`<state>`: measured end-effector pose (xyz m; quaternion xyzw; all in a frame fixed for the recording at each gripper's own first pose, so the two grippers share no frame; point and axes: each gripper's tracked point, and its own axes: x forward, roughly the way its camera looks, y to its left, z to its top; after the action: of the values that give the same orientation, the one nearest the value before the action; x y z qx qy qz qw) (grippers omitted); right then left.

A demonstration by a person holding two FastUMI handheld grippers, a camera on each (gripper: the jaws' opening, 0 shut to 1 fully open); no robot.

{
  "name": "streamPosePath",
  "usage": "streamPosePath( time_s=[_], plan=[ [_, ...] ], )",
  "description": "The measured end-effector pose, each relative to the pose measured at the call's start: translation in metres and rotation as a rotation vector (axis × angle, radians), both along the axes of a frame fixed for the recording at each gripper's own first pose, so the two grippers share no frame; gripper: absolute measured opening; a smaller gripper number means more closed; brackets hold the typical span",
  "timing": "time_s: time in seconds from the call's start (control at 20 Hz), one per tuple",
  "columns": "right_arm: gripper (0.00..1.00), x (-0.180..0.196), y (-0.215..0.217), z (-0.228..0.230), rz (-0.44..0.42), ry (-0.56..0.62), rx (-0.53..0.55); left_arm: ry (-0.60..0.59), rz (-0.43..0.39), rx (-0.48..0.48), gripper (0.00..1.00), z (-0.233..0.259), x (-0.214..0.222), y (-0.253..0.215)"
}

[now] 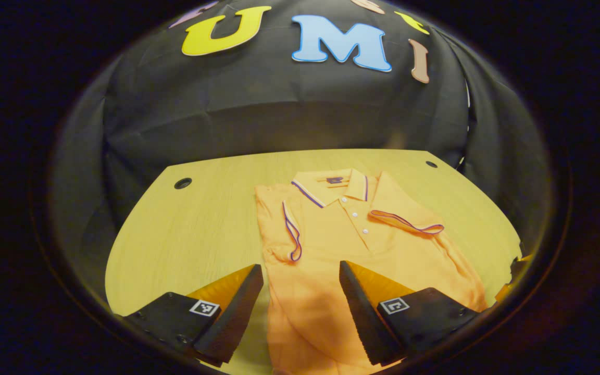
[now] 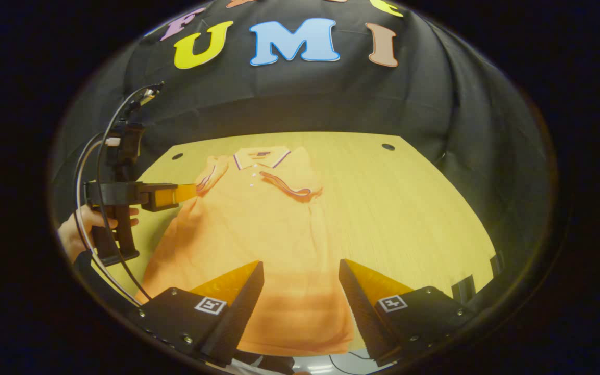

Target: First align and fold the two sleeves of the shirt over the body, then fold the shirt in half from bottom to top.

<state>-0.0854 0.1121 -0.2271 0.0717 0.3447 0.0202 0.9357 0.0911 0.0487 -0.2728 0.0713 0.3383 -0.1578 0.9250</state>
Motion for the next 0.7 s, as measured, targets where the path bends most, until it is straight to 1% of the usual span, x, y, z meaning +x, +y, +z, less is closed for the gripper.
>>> streamPosePath(
  time_s=[0.15, 0.3, 0.7],
  plan=[
    [0.90, -0.014, -0.003, -0.013, 0.027, 0.016, -0.034, 0.007, -0.009, -0.015, 0.95, 0.005, -0.040, 0.006],
    [0.90, -0.027, -0.005, -0.026, 0.039, 0.038, -0.036, 0.030, 0.012, -0.040, 0.95, 0.003, -0.077, 0.014],
    [0.90, -0.056, -0.013, -0.057, 0.072, 0.095, -0.038, 0.096, 0.062, -0.055, 0.96, -0.006, -0.168, 0.041]
  ],
)
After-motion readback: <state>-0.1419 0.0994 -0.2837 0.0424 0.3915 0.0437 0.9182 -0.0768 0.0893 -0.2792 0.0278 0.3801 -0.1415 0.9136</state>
